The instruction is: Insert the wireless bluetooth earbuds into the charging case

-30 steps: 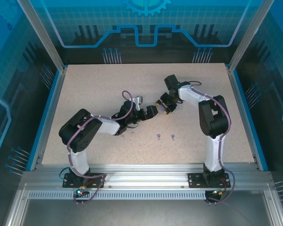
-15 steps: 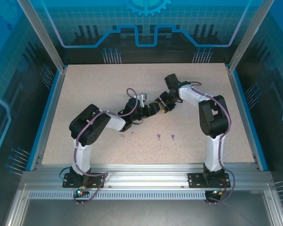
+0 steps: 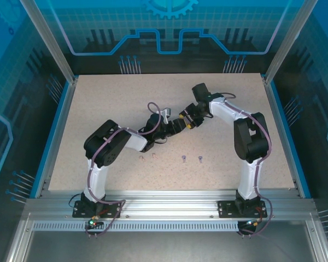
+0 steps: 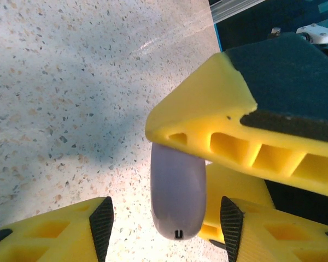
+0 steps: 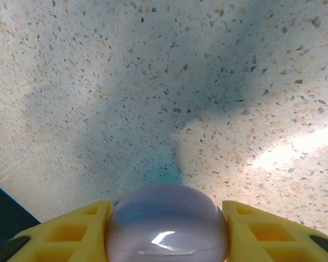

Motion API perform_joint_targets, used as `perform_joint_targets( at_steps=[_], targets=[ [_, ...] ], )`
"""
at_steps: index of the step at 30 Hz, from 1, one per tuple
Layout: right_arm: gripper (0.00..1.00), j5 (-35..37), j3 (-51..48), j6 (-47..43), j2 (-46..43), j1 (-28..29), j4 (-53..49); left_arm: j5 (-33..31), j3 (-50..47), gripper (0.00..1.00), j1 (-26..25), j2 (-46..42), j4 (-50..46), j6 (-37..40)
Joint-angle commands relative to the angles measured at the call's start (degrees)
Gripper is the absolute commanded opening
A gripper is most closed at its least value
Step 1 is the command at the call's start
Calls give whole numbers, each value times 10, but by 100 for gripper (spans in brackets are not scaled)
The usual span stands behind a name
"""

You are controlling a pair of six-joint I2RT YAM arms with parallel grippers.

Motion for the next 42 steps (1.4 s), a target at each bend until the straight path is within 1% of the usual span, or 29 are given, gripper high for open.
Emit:
perform_joint_targets(
  at_steps=[1,5,15,18,22,26,28,29,31,33,35,36,39,42],
  targets=[
    [46,-11,-9,10,-21,-1,1,-3,20,57,-4,15,18,-8],
    [46,-13,-10,12,-24,1,4,-3,32,54,-5,21,12,-9],
    [46,-15,-13,13,-28,3,7,-3,41,41,-4,32,14,-18],
    [46,-16,-13,14,-29,4,9,-4,41,34,-4,33,15,-20],
    [46,-17,-13,14,-29,4,10,-4,41,31,-4,32,15,-21],
    [46,-19,-12,15,-28,6,11,-4,42,22,-4,31,13,-21],
    [47,-20,-12,15,-28,6,13,-4,42,14,-5,30,11,-23],
    [48,-20,-10,15,-30,5,14,-4,42,10,-4,28,10,-23],
    [57,-20,-5,14,-32,2,9,-3,42,4,-4,26,8,-23],
    [73,-16,7,6,-38,-4,-4,2,39,0,-4,22,6,-26],
    [84,4,19,-7,-50,-15,-28,11,36,0,-4,17,3,-26],
    [86,13,18,-15,-60,-23,-34,21,33,0,-4,13,2,-25],
    [87,29,0,-49,-94,-50,-42,56,21,0,-4,-10,-7,-8],
    [88,27,-44,-117,-135,-76,-22,95,3,0,-3,-43,-12,14]
  ],
)
